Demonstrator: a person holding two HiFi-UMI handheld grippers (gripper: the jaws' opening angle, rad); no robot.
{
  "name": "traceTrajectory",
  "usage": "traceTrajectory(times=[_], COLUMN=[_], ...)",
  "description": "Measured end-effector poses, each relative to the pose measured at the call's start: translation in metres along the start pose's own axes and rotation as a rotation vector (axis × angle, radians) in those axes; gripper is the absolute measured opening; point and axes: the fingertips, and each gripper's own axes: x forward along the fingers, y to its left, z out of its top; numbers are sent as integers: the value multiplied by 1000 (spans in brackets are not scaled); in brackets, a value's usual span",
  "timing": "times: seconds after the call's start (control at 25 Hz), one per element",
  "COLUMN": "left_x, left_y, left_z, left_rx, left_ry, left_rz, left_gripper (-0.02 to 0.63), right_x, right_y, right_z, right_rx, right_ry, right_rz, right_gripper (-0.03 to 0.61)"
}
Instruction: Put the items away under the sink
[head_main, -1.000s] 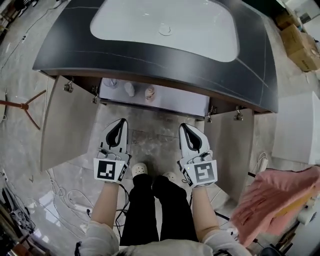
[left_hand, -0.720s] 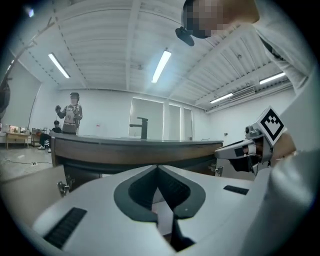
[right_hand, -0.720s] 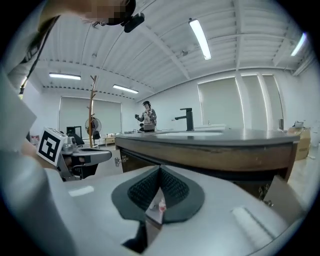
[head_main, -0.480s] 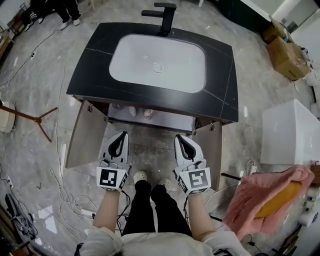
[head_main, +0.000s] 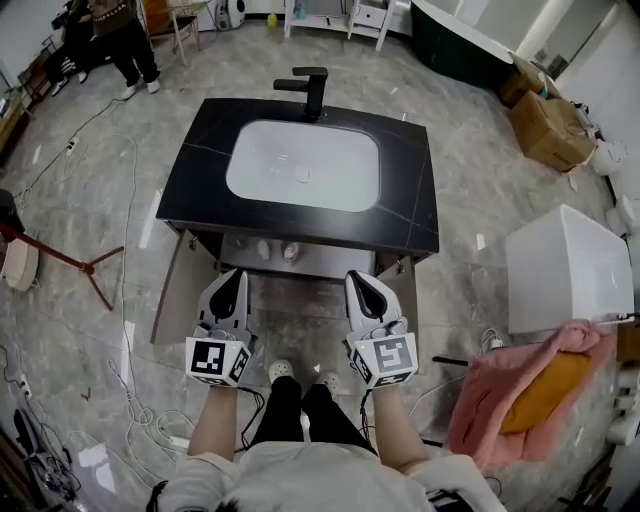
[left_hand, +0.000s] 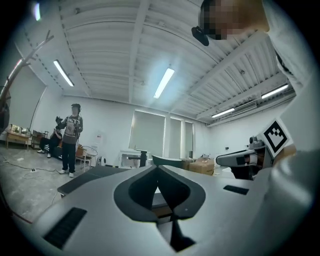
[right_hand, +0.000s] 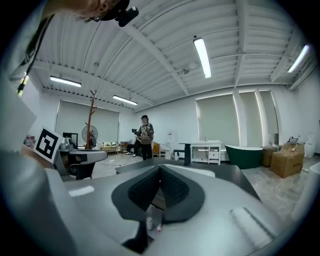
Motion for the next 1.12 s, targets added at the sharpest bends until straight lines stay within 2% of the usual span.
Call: traceTrajectory(times=[0.32, 0.56, 0.92, 1.12], left_x=[-17, -26, -40, -44], left_y=[-9, -12, -16, -20], left_z=[61, 104, 143, 154], left_rx=[66, 54, 86, 76], left_ry=[-22, -71, -129, -154], left_rz=[-8, -5, -3, 1], left_gripper=[8, 8, 8, 8], right_x=[-21, -31, -47, -59], right_y=[3, 6, 9, 5], right_z=[54, 92, 130, 140], right_rx=[-25, -44, -54, -57], right_ry=[-44, -106, -175, -196], right_rz=[-14, -13, -30, -49], right_gripper=[11, 11, 11, 11])
